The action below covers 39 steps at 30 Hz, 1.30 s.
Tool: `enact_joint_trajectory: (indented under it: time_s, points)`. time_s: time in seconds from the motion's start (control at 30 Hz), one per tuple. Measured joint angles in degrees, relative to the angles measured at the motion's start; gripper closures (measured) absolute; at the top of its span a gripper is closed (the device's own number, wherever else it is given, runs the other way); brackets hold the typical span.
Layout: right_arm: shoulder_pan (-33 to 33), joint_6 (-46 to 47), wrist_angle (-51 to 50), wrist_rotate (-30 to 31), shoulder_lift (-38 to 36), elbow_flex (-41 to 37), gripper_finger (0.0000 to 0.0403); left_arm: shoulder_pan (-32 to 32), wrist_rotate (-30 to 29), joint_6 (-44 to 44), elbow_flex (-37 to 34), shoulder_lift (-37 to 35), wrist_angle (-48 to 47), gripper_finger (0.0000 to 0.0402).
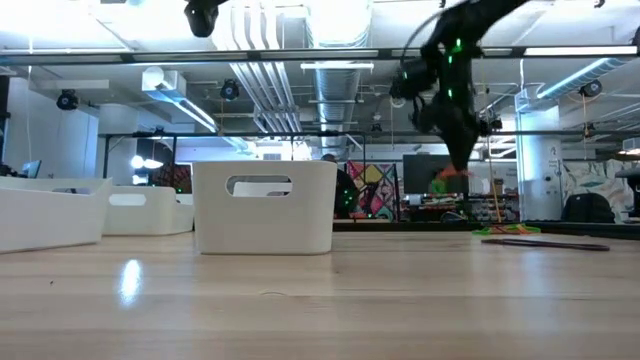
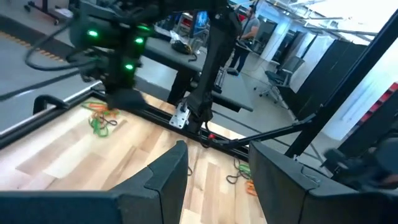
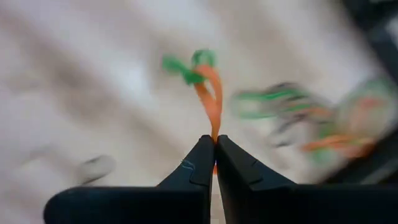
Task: Sort rubber bands into baskets
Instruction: Put the orange rubber band into the bottom right white bin
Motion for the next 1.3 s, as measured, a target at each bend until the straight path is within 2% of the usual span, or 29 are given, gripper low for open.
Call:
enact_joint_trajectory:
  time_s: [0.13, 0.3, 0.37, 0.47, 0.53, 0.67, 0.7, 0.77, 0.87, 0.9, 1.3]
  points:
    - [5.9, 4.3, -2.5, -9.5, -1.5, -0.4, 0.0394, 0.0, -0.1, 0.2, 0.0, 0.1, 0.0, 0.0248]
    - [11.4, 0.9, -2.5, -20.0, -1.2, -2.9, 0.0394, 0.0, 0.0, 0.2, 0.0, 0.0, -0.2, 0.0248]
    - [12.8, 1.0, -2.5, -19.2, -0.6, -4.1, 0.0394, 0.0, 0.0, 0.2, 0.0, 0.0, -0.9, 0.0248]
    - [14.4, 6.9, -3.1, -9.5, 0.7, -4.8, 0.0394, 0.0, 0.0, 0.1, 0.0, -0.2, -1.9, 0.0248]
    - [15.7, 9.3, -3.1, -8.8, 1.3, -4.8, 0.0394, 0.0, 0.0, 0.0, 0.0, -0.3, -2.4, 0.0248]
    - [19.9, 4.6, 0.3, -24.8, 1.2, -4.7, 0.0394, 0.0, 0.0, -0.3, 0.0, -0.3, -3.6, 0.0248]
    - [20.9, 3.4, 1.2, -27.1, 1.0, -4.7, 0.0394, 0.0, 0.0, -0.3, 0.0, -0.3, -3.6, 0.0248]
    - [21.8, 2.2, 1.0, -24.6, 0.7, -4.7, 0.0394, 0.0, 0.0, -0.2, 0.0, -0.3, -3.6, 0.0248]
    - [21.4, 3.7, 0.5, -13.9, 0.8, -5.1, 0.0394, 0.0, 0.0, -0.3, 0.0, -0.3, -3.5, 0.0248]
    - [21.1, 4.0, 0.4, -12.3, 0.8, -5.4, 0.0394, 0.0, 0.0, -0.3, 0.0, -0.3, -3.5, 0.0248]
    - [20.6, 3.8, 0.5, -13.9, 0.8, -7.4, 0.0394, 0.0, 0.0, -0.3, 0.0, -0.3, -3.5, 0.0248]
